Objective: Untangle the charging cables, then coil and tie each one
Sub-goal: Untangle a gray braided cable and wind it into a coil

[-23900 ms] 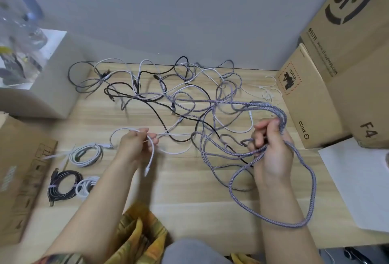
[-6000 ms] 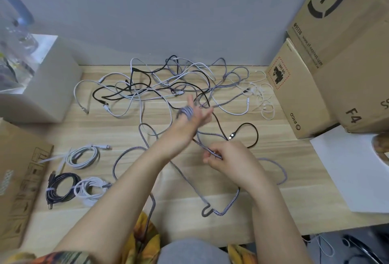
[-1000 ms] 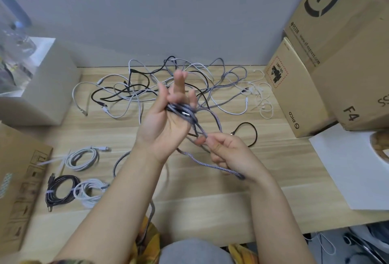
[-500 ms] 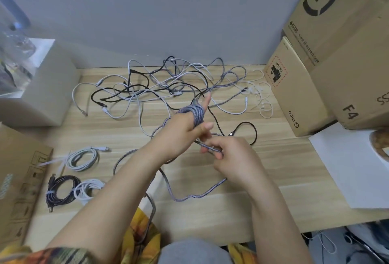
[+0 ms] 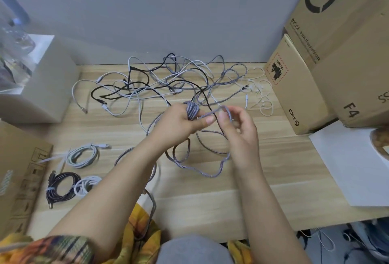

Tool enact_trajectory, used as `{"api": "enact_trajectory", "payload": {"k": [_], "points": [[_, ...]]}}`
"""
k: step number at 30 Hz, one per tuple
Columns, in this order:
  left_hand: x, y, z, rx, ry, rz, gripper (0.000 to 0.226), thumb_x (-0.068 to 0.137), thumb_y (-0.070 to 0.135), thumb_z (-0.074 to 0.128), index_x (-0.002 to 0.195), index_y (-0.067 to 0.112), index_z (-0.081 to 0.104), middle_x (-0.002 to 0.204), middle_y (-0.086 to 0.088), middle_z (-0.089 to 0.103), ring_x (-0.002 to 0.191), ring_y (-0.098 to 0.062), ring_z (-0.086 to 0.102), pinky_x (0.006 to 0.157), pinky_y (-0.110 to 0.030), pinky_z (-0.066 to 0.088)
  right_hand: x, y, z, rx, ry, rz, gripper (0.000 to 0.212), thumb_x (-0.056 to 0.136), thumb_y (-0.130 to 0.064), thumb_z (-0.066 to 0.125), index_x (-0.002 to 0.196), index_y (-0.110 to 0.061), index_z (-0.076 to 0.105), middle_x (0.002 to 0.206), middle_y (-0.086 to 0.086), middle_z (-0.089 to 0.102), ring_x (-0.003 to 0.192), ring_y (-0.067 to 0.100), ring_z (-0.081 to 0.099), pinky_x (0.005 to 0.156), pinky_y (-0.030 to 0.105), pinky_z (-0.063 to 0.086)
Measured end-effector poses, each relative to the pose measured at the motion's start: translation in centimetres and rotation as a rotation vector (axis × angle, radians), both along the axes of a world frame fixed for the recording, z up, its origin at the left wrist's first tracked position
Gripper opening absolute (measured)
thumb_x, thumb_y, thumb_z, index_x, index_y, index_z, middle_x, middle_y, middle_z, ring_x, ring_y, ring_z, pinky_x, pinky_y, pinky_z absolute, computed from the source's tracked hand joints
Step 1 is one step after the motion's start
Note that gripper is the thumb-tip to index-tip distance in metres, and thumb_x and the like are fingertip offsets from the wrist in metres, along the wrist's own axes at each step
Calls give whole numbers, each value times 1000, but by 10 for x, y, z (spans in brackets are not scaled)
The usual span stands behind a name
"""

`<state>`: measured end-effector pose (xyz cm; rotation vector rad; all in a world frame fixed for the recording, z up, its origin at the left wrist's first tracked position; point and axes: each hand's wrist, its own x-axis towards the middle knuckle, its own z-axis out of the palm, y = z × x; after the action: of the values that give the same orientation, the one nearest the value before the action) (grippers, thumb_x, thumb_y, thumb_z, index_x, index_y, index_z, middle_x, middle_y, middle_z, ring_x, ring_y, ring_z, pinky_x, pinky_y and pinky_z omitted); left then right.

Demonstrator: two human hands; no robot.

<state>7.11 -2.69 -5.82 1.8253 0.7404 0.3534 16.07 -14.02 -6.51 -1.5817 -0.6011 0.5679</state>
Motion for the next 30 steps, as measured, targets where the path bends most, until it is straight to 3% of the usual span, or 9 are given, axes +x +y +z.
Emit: {"api": "enact_trajectory", "payload": {"k": [2,4,6,8,10,13,18,24,30], "points": [[-3,4,7,-162,-119,52,18,90,25,61,87,11,72,43,10,33,43,-7,30,48,-23,28,-2,5,-14,124,292,111,55,74,-75,45,101,-28,57,98,-9,62,89,6,54,75,22,45],[-6,9,15,-215,-170,74,21,95,20,50,92,13,70,38,11,28,40,-6,26,48,-19,28,-10,11,-35,12,473,117,50,87,-66,29,92,-24,56,90,-3,57,82,10,53,67,24,43],[-9,12,21,-224,-201,73,23,96,20,46,93,15,68,39,12,25,42,-7,22,48,-14,32,-25,15,-58,-363,398,254,31,98,-40,36,81,-20,52,80,-2,53,67,7,47,56,18,37],[-12,14,22,-236,-207,80,25,98,19,44,93,16,68,39,12,24,42,-7,21,49,-10,37,-50,20,-77,-658,294,590,17,95,-32,50,93,-16,55,84,0,54,66,6,47,51,12,35],[-13,14,21,-253,-198,89,25,97,22,44,93,16,68,39,12,24,40,-7,22,49,-9,38,-77,24,-92,-745,352,775,37,90,-33,61,119,-11,52,98,0,54,78,9,51,58,10,37],[-14,14,19,-284,-199,106,25,96,24,46,91,17,70,38,12,25,39,-6,23,49,-10,38,-107,25,-107,-723,457,847,40,87,-29,66,120,-12,49,97,-2,53,83,10,53,66,13,41],[-18,14,19,-306,-216,137,26,98,16,42,95,6,66,35,13,25,34,0,37,51,-10,40,-102,27,-106,-567,671,715,7,89,-10,62,88,-14,55,59,-2,61,45,2,52,54,11,43],[-13,13,12,-305,-228,91,24,95,30,49,91,18,69,38,12,25,39,-7,25,55,-15,43,-101,30,-101,-563,663,853,15,88,-15,61,102,-20,61,77,0,60,62,9,48,55,12,39],[-11,12,11,-296,-215,97,27,97,26,44,91,19,69,37,13,26,39,-6,26,55,-16,43,-90,26,-94,-487,661,710,27,97,-17,48,70,-19,54,62,-7,65,45,3,37,39,16,22]]}}
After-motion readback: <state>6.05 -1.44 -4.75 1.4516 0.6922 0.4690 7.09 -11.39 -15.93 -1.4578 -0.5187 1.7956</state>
